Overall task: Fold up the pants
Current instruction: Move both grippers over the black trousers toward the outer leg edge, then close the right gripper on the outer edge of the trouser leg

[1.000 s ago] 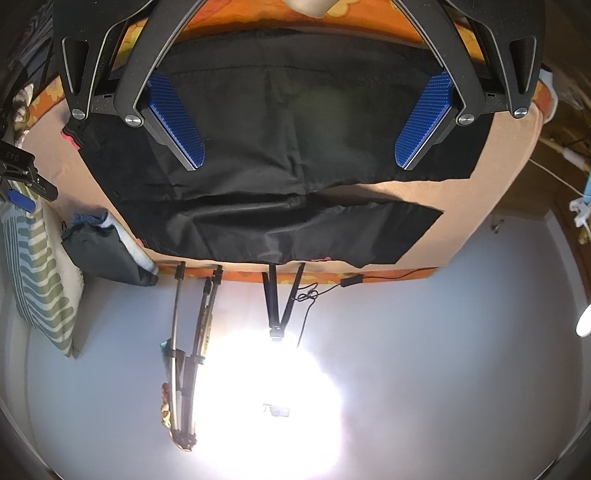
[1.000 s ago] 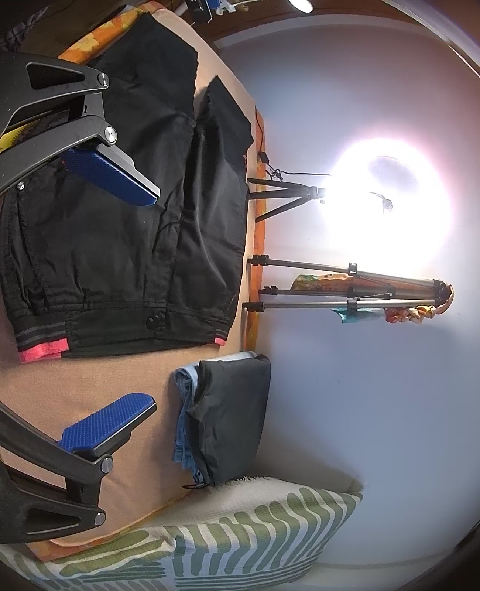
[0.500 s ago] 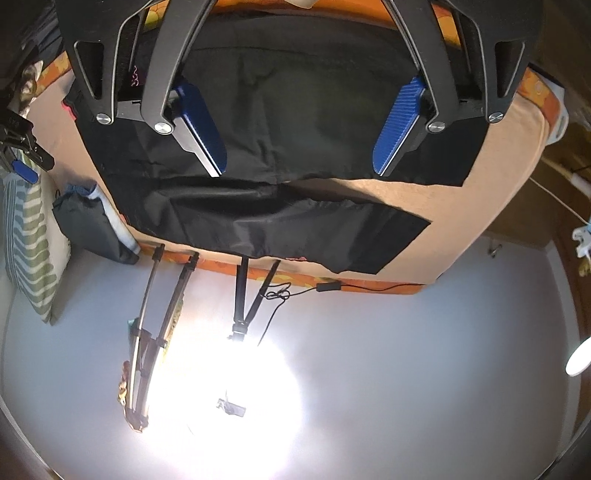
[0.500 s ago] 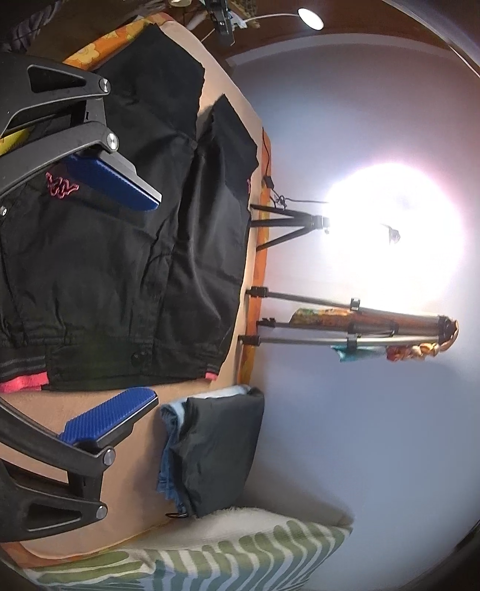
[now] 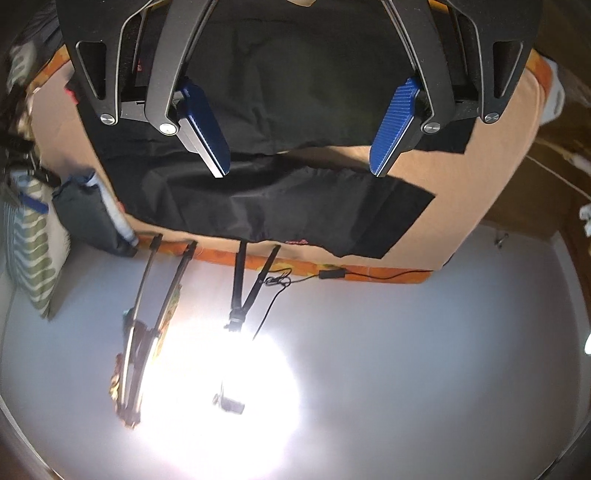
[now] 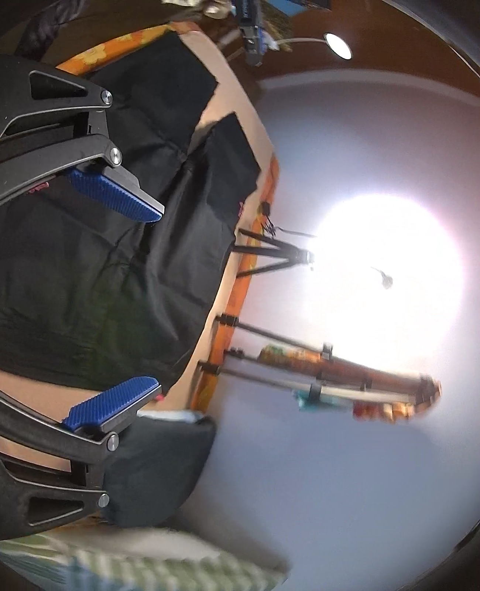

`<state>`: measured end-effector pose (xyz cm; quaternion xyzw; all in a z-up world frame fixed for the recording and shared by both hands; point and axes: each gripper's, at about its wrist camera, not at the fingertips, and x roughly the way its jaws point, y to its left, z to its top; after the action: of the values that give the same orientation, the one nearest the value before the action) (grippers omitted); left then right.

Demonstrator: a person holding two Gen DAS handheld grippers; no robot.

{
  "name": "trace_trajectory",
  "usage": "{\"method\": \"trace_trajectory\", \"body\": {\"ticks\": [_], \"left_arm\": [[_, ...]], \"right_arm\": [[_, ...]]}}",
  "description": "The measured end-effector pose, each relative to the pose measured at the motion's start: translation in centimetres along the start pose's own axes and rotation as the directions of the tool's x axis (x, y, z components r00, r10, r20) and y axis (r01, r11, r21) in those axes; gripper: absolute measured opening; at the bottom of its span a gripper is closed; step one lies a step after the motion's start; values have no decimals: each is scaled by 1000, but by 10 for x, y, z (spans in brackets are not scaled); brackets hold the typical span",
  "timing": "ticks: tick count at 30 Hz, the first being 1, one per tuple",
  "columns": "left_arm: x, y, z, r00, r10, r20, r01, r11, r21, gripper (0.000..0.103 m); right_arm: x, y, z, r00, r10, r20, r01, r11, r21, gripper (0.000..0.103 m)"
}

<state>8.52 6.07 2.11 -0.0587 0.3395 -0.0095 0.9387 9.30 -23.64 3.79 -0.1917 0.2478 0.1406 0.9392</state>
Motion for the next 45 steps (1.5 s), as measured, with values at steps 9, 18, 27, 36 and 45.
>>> {"method": "trace_trajectory", "body": {"ticks": [9, 18, 27, 36, 45], "left_arm": [[75, 21, 38, 994, 39, -104, -39, 999, 8, 78], [161, 37, 53, 972, 62, -226, -60, 998, 15, 78], [213, 41, 52, 954, 77, -289, -72, 997, 28, 78], [226, 57, 59, 948, 108, -300, -106, 994, 23, 78], [232, 64, 66, 951, 97, -293, -104, 995, -8, 78]], "right_arm": [[110, -17, 53, 988, 76, -132, -98, 981, -166, 87], [248, -26, 55, 935, 164, -314, -222, 962, -160, 69], [322, -26, 68, 907, 246, -342, -309, 940, -144, 66], [364, -10, 66, 867, 305, -395, -389, 909, -151, 67], [363, -7, 64, 841, 369, -396, -435, 896, -89, 45]]}}
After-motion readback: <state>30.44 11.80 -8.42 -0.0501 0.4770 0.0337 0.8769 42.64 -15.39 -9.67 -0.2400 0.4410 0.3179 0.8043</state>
